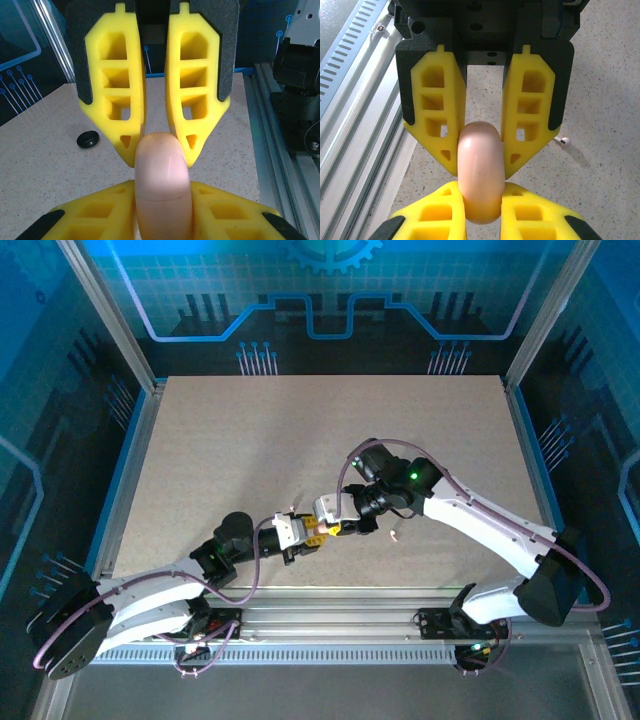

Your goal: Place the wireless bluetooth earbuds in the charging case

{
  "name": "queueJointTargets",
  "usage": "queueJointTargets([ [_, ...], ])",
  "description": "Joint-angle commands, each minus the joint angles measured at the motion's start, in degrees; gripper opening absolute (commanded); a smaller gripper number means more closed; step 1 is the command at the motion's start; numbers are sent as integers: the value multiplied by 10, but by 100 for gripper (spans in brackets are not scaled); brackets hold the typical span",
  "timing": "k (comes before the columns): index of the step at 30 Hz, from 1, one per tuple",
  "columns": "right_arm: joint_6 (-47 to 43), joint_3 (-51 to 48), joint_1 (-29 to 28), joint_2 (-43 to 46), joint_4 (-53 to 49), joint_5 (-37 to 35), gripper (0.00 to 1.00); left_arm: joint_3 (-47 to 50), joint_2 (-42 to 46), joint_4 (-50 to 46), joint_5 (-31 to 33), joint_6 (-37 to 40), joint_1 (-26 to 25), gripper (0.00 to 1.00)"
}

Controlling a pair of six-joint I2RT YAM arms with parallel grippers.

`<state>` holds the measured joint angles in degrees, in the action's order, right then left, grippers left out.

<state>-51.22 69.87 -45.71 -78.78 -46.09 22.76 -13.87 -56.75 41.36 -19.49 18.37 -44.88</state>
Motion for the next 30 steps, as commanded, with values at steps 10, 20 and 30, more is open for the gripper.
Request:
queueJointTargets([
  [10,15,11,-5,12,10,7,38,-19,1,3,-31,4,2,13],
  [20,36,-18,-5,25,47,-2,56,-21,6,10,-36,0,2,14],
  [30,54,-25,-2,27,76,-31,54,-22,12,15,-42,-8,2,14],
])
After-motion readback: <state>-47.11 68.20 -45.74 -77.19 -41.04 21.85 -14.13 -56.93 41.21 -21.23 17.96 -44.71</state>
